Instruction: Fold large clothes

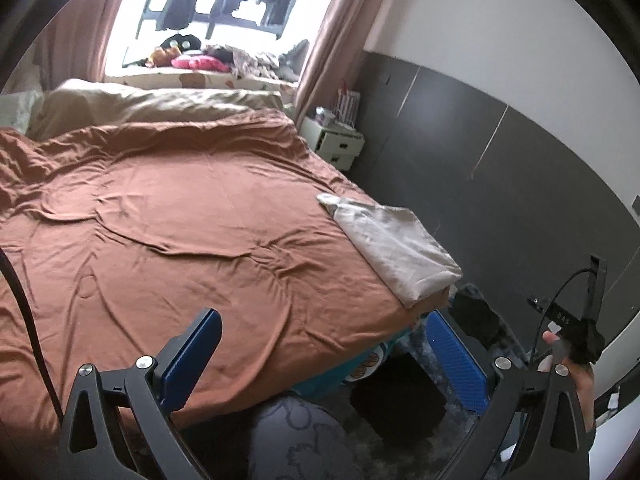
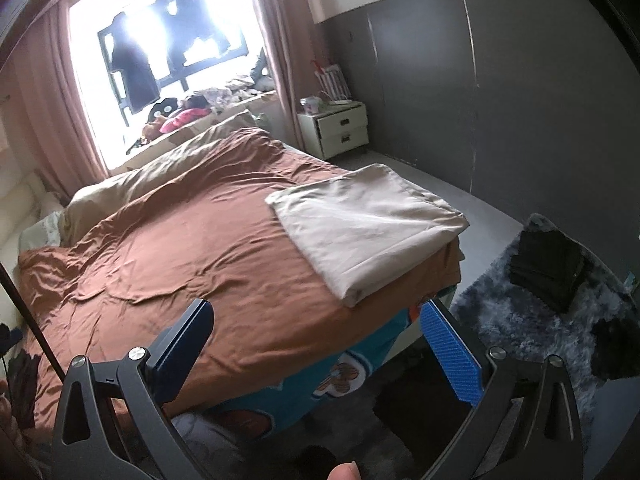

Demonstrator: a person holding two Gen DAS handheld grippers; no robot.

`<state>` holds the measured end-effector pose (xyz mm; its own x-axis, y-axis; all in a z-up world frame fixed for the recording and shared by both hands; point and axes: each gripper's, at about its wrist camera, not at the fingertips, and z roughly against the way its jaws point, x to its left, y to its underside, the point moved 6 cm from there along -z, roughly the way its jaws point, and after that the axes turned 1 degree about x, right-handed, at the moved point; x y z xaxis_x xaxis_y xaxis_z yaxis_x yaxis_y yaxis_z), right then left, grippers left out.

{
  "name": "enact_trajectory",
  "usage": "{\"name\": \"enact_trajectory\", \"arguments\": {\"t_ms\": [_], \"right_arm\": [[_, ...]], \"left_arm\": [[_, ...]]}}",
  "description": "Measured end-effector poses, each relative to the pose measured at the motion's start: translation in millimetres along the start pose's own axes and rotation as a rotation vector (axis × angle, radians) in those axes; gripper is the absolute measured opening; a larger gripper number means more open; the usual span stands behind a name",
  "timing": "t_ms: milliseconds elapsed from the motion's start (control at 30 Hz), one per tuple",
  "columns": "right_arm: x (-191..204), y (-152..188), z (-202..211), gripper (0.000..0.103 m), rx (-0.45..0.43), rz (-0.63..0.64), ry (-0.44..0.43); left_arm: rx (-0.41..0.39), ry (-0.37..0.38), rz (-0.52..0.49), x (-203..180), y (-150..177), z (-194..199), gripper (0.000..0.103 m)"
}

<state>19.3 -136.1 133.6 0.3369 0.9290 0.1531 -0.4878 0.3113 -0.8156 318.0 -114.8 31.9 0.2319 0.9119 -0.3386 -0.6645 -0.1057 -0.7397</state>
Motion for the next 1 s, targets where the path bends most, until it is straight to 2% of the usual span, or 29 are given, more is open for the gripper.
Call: {"name": "enact_trajectory", "arguments": {"t_ms": [367, 533, 733, 833, 1000], "right_arm": [[14, 47, 60, 0.103, -0.060, 0.071, -0.072], [16, 73, 82, 0.103, -0.080, 0.094, -0.094], [13, 97, 100, 0.103, -0.099, 0.104, -0.134], [12, 112, 106, 0.103, -0.088, 0.101, -0.187], [20, 138, 109, 0.103, -0.078, 0.133, -0.218]], "left_arm": [[-0.128, -0.054, -0.015, 14, 45, 90, 0.102], [-0.158, -0.069, 0.005, 15, 72, 122, 0.103], [-0.205, -0.109, -0.004, 15, 103, 154, 0.103], [-0.233, -0.126, 0.005, 18, 119, 168, 0.103], [-0.279, -0.161, 0.018, 25, 147, 190, 0.103]]}}
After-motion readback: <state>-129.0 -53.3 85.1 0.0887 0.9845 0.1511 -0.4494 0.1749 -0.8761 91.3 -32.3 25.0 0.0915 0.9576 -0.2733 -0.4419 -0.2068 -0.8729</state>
